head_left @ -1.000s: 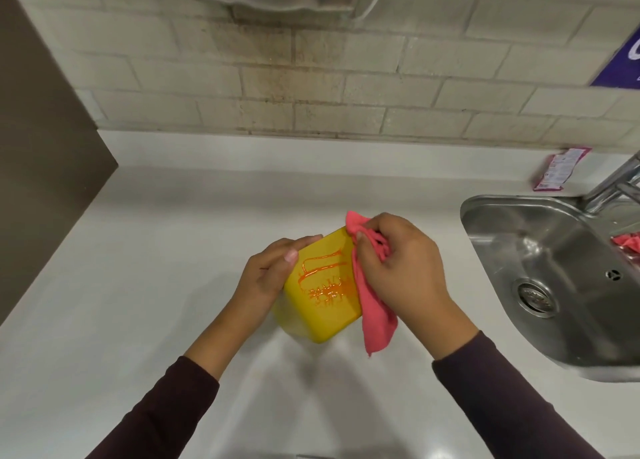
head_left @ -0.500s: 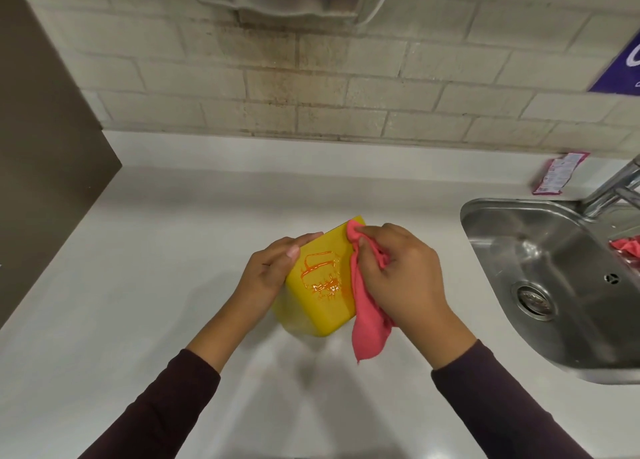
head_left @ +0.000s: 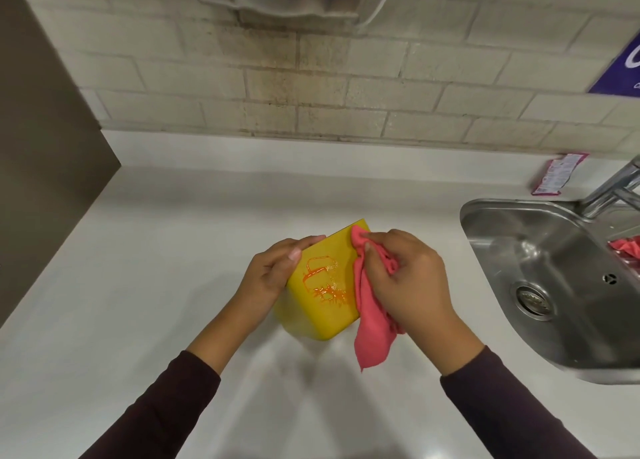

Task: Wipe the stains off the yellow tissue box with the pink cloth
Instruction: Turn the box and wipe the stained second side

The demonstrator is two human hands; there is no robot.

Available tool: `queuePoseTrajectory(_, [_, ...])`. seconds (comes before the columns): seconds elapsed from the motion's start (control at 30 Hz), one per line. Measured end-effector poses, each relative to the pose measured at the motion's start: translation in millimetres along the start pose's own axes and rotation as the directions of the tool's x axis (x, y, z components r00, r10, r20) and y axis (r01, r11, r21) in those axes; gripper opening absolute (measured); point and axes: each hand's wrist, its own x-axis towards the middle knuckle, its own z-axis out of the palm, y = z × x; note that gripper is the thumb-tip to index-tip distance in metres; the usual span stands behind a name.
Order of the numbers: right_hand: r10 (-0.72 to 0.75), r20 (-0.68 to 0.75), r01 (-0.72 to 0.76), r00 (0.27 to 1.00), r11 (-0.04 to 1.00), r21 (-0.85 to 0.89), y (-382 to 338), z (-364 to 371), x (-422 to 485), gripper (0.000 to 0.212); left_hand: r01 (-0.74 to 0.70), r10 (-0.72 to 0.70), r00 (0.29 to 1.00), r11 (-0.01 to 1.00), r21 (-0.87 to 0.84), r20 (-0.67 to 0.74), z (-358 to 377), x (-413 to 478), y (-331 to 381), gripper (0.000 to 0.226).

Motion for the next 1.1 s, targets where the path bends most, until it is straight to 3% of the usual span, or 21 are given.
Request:
queuePoseTrajectory(0.17, [-0.074,-0.021,0.073,0.997,0.996,-0.042,-25,18,4,0.023,0.006,-0.006,0.999,1.0,0.003,-0.037,1,1,0,0.039])
queuePoseTrajectory(0.33, [-0.184,0.086,0.183,0.979,0.983,0.019,-21,12,-6,0.023,0.009,-0.009,1.0,1.0,-0.003,-0.027,0,2,2,0.039])
queuePoseTrajectory(0.53, [0.034,0.041,-0.036,0.999,0.997,0.065,-6,5,2,0.017,0.015,-0.015,0.999,1.0,-0.002,-0.033,1,0,1,0.042])
queuePoseTrajectory(0.73, [-0.052,0.097,0.035,0.994,0.985,0.169,-40,25,0,0.022,0.001,-0.003,0.999,0.999,-0.04,-0.039,3,0,1,0.037])
queuePoseTrajectory(0.9, [-0.143,0.145,0.129,0.979,0.986,0.102,-29,14,-12,0.024,0.011,-0.012,1.0,0.999,-0.037,-0.018,-1,3,0,0.043])
queuePoseTrajectory(1.1, [0.026,0.09,-0.036,0.996,0.993,0.113,-16,10,0,0.023,0.01,-0.01,0.999,1.0,0.009,-0.043,0,4,-1,0.044])
